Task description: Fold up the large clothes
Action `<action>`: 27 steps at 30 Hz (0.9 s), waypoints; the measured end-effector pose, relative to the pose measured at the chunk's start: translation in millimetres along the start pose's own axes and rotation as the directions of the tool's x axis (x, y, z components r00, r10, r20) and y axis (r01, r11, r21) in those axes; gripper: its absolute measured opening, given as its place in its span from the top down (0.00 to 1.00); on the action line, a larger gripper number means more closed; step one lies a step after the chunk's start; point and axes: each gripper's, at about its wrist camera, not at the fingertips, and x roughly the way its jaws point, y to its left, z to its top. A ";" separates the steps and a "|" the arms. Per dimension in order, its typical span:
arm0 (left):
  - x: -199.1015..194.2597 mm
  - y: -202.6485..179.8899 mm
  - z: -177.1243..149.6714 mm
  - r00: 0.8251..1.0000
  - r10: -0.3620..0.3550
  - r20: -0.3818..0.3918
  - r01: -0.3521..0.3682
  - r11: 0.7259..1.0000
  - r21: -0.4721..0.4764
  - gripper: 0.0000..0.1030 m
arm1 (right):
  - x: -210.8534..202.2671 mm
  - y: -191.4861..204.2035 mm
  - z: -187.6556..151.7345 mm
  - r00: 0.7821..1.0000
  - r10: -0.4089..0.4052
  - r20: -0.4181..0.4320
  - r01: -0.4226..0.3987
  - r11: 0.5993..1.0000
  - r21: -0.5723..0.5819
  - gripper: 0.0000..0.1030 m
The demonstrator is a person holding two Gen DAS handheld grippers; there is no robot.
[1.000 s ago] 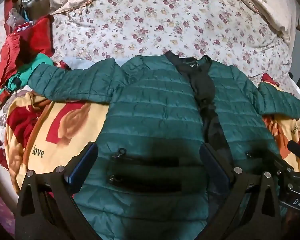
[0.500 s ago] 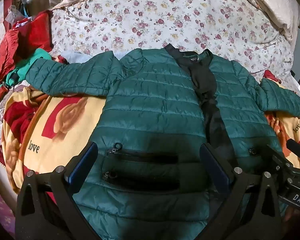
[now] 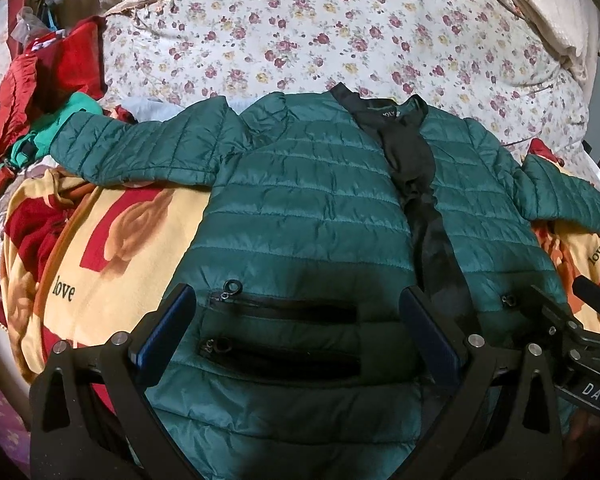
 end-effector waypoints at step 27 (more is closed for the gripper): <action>15.1 1.1 2.6 1.000 0.025 -0.013 -0.025 1.000 0.005 0.01 | 19.9 -2.0 10.2 1.000 -0.010 -0.027 0.010 1.000 0.001 0.00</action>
